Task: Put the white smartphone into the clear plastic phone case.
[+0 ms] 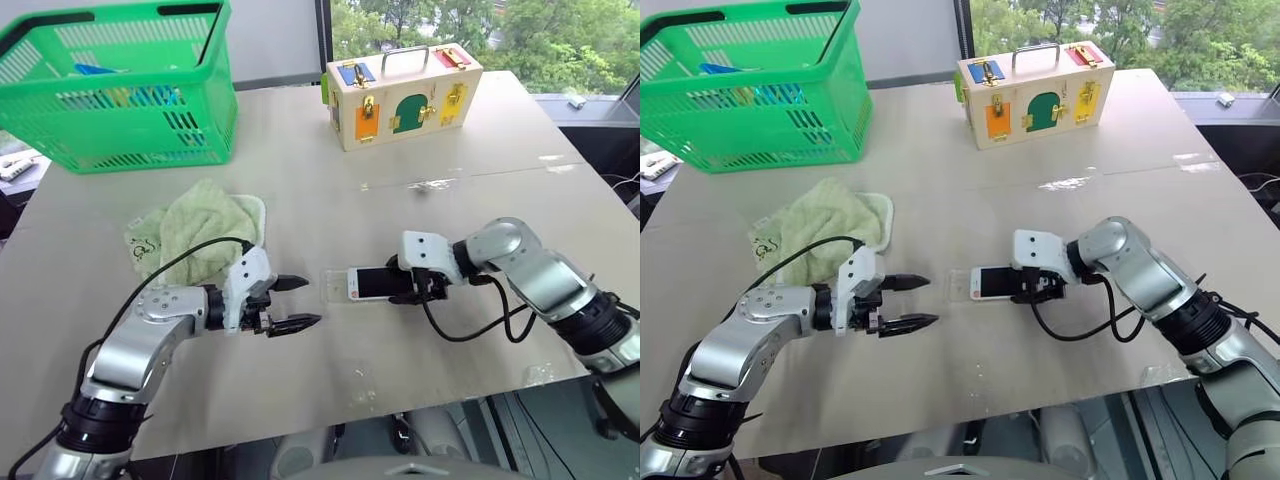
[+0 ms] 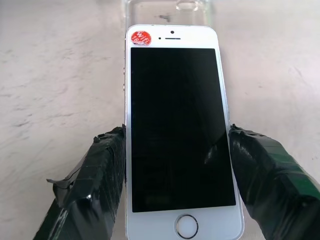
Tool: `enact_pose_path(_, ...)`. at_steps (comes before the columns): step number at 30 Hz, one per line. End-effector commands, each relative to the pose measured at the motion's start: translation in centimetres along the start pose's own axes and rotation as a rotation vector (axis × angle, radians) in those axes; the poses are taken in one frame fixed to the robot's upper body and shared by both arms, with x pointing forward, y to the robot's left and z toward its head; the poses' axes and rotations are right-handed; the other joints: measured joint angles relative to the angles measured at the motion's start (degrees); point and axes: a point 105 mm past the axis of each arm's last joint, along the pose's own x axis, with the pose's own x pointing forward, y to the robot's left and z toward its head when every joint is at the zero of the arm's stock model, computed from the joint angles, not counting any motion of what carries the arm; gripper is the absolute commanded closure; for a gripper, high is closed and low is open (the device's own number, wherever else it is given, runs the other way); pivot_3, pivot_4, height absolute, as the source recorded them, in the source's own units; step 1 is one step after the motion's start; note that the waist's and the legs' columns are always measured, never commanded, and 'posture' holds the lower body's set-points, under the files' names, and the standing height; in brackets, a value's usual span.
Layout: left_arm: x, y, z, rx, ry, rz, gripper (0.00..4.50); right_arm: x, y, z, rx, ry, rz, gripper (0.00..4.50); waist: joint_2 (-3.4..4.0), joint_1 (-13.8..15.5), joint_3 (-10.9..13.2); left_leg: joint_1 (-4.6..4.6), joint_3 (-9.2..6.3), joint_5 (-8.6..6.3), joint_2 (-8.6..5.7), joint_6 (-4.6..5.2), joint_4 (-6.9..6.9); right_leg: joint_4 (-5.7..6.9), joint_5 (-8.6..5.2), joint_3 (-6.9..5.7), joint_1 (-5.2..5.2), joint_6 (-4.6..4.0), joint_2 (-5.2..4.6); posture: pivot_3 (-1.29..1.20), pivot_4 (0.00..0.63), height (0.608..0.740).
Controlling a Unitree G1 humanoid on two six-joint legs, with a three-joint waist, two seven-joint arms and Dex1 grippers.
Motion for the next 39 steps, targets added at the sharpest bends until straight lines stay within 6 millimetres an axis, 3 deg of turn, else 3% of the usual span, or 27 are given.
enact_pose_path(1,-0.7,0.4,-0.2,0.02,0.005,0.037,0.67,0.7,0.5,0.4,-0.069,0.04,0.03,1.75,0.0,-0.1,0.0,0.01,0.0,0.0,0.0,0.0,0.0,0.0,0.0,0.01,0.0,0.0,0.0,0.0,0.15,0.74)
enact_pose_path(7,-0.8,0.7,-1.6,0.011,0.026,0.052,0.67,1.5,1.0,0.6,-0.053,0.069,0.05,1.75,0.0,-0.16,-0.03,0.13,0.0,-0.04,0.04,0.06,-0.01,0.02,0.0,0.01,0.03,0.0,0.04,0.0,0.15,0.74)
enact_pose_path(14,-0.6,0.7,-1.6,0.015,0.021,0.043,0.67,1.5,0.0,0.4,0.093,0.087,0.004,1.75,-0.01,-0.17,-0.07,0.16,0.0,-0.04,0.04,0.05,-0.02,0.04,0.01,0.03,0.03,-0.02,0.05,0.0,0.15,0.74)
enact_pose_path(25,0.0,0.5,-0.9,0.028,0.013,0.03,0.67,2.7,0.6,-1.1,-0.032,0.242,0.022,1.75,-0.01,-0.26,-0.17,0.26,0.02,-0.05,0.05,0.05,-0.01,0.04,0.01,0.0,0.1,-0.01,0.07,0.0,0.15,0.74)
enact_pose_path(34,0.1,0.5,-1.0,0.026,0.011,0.033,0.67,3.1,0.7,0.1,0.134,0.178,0.033,1.75,-0.03,-0.29,-0.39,0.58,-0.02,-0.13,0.09,-0.07,-0.02,0.04,0.0,-0.04,0.4,0.0,0.11,0.0,0.15,0.74)
enact_pose_path(39,0.3,0.4,-0.8,0.027,0.008,0.032,0.67,3.2,1.3,-0.1,0.107,0.218,0.049,1.75,-0.02,-0.16,-0.39,0.57,-0.03,-0.12,0.08,-0.06,-0.02,0.03,0.0,-0.05,0.4,0.0,0.1,0.0,0.15,0.74)
